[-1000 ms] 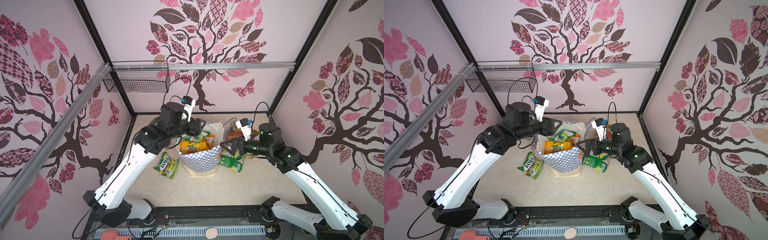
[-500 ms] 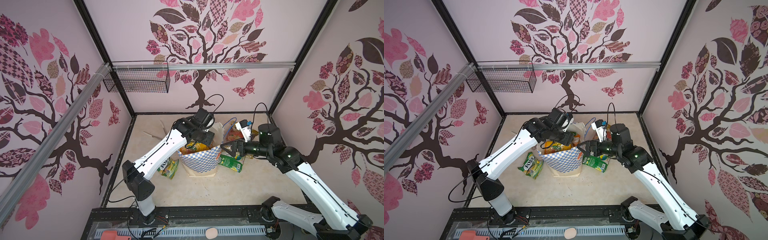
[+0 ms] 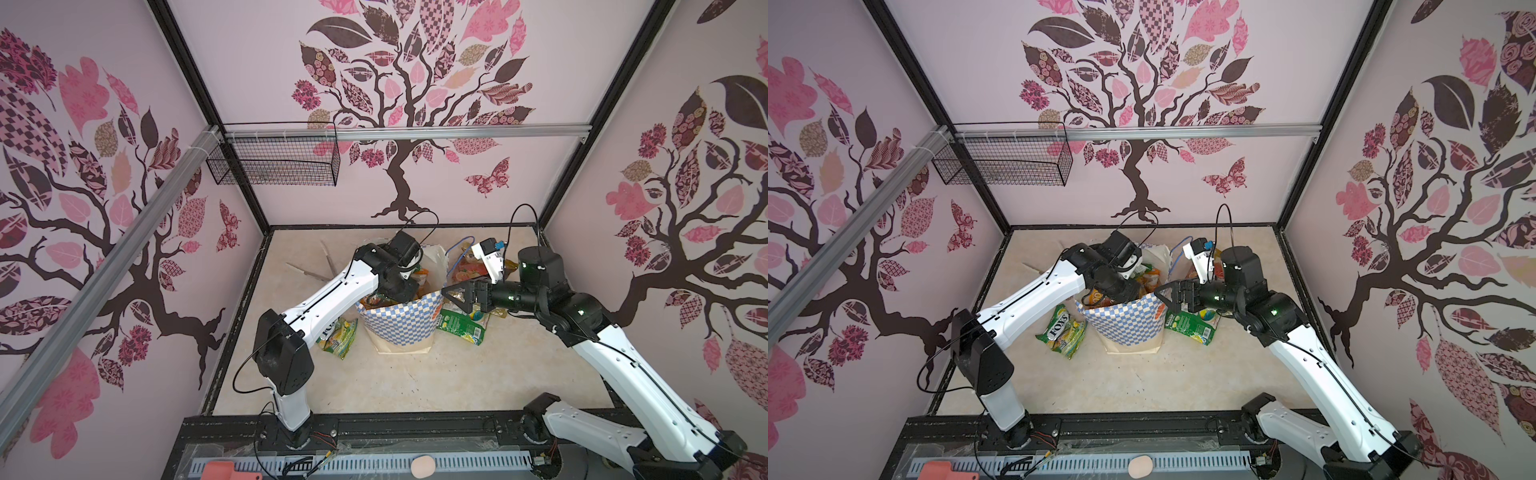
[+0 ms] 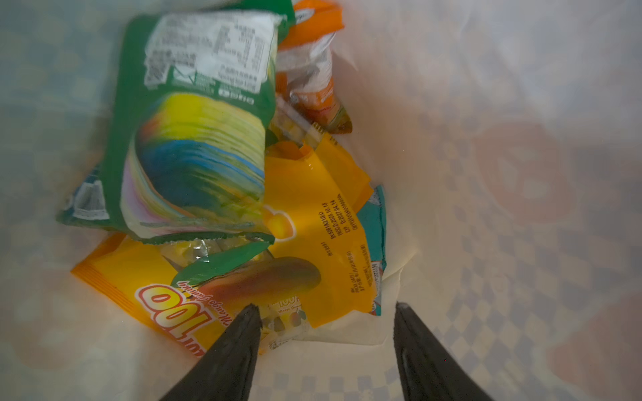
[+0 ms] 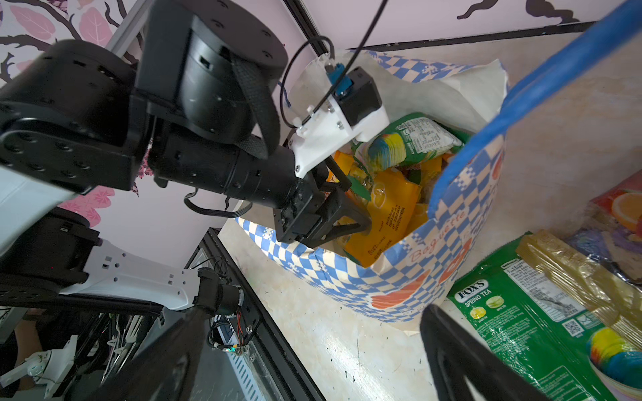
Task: Take the snacks out of the paper bag
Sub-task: Move the paper bag to the center of the table.
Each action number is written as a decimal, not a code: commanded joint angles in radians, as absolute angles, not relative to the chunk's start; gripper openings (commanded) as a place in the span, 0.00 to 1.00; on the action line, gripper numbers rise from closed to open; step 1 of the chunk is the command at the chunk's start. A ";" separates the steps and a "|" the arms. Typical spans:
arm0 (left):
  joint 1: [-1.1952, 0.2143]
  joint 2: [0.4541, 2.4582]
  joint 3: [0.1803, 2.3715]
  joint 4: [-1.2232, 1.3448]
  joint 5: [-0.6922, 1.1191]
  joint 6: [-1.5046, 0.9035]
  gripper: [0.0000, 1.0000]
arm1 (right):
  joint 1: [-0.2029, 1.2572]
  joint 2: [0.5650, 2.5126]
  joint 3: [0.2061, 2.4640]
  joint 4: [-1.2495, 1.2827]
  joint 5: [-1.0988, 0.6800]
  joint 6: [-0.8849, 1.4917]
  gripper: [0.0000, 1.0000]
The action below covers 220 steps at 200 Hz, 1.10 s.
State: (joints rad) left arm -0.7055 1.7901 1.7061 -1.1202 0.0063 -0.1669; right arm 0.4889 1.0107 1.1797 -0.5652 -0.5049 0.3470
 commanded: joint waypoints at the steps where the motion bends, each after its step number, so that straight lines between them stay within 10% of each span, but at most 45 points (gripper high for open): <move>1: -0.695 1.820 1.668 -1.144 0.058 -0.132 0.64 | 0.494 1.001 1.204 -0.584 -0.510 0.344 1.00; 137: -0.677 2.022 1.551 -1.031 0.077 -0.120 0.69 | 0.493 0.992 1.194 -0.586 -0.511 0.359 1.00; 220: -0.669 1.971 1.547 -1.008 0.095 -0.127 0.07 | 0.494 0.991 1.197 -0.585 -0.500 0.366 1.00</move>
